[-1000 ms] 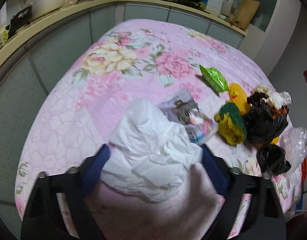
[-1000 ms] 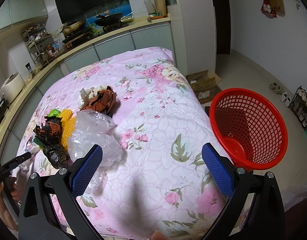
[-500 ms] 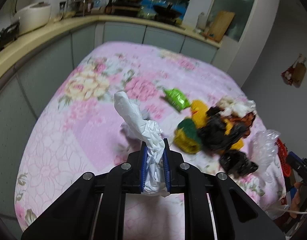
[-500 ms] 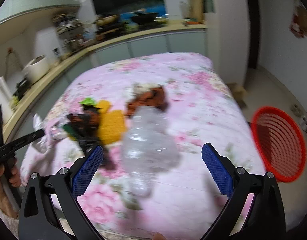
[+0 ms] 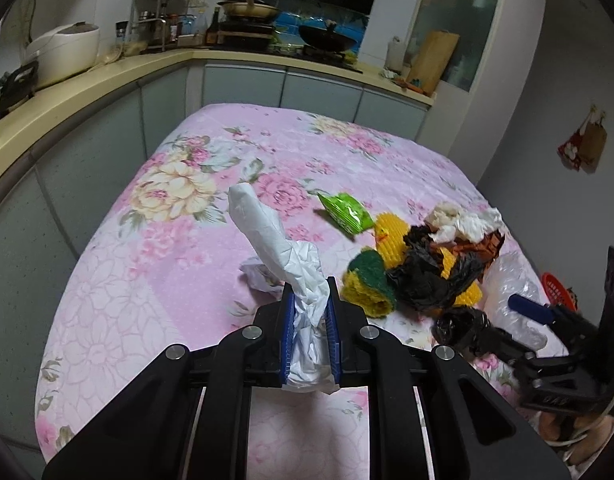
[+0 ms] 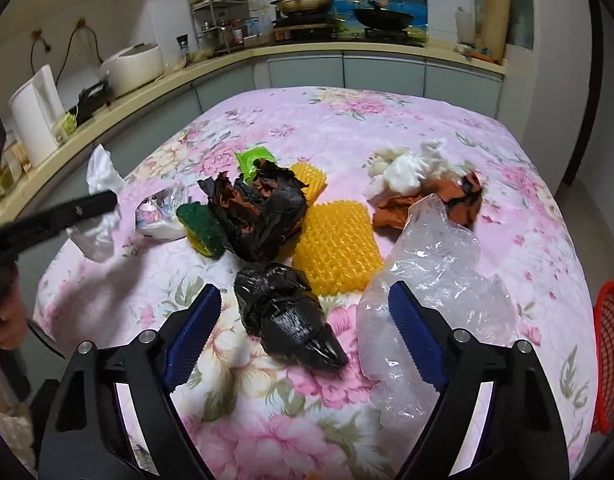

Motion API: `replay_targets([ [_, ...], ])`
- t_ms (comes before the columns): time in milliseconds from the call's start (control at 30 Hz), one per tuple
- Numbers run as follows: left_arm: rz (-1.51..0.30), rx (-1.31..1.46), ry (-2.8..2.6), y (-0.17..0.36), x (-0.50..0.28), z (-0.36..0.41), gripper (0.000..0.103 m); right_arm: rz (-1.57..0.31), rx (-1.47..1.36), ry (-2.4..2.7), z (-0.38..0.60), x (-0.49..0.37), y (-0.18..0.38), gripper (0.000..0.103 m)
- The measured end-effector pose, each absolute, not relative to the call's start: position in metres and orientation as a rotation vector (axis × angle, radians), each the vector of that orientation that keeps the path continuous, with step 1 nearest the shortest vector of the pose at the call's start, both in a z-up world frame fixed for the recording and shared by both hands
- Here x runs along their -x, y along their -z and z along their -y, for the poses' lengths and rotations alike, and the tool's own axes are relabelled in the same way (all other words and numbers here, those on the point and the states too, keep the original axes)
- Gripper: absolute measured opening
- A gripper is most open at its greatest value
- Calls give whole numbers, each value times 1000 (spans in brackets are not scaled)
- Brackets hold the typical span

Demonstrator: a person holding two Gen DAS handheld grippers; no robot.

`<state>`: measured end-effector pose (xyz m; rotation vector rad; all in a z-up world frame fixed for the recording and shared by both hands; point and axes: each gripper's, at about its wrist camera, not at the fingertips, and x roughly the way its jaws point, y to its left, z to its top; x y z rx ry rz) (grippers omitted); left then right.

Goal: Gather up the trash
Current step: 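Grasp the black plastic bag with the right gripper while the left holds the white plastic, then carry the white plastic and black bag in both grippers over the red wastebasket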

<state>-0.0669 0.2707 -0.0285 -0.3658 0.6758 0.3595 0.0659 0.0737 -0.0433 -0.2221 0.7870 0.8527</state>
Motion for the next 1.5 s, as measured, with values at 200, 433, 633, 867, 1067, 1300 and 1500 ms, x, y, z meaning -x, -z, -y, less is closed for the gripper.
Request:
replay_targets([
  [200, -665, 379, -359, 26, 70, -273, 14, -723, 268, -852, -78, -52, 37, 68],
  [433, -678, 369, -346, 30, 66, -266, 14, -697, 284, -932, -87, -47, 30, 68],
  [633, -694, 357, -338, 34, 62, -261, 14, -824, 283, -915, -99, -70, 60, 57],
  [867, -701, 346, -336, 37, 58, -255, 14, -805, 261, -913, -91, -68, 51, 34],
  [1067, -690, 341, -335, 35, 57, -252, 14, -755, 208, -905, -80, -70, 28, 32],
  [1300, -665, 318, -325, 24, 51, -245, 14, -679, 124, -892, -56, -79, -12, 32],
  [1500, -652, 287, -306, 12, 36, -235, 14, -651, 50, -846, -26, -98, -33, 32],
])
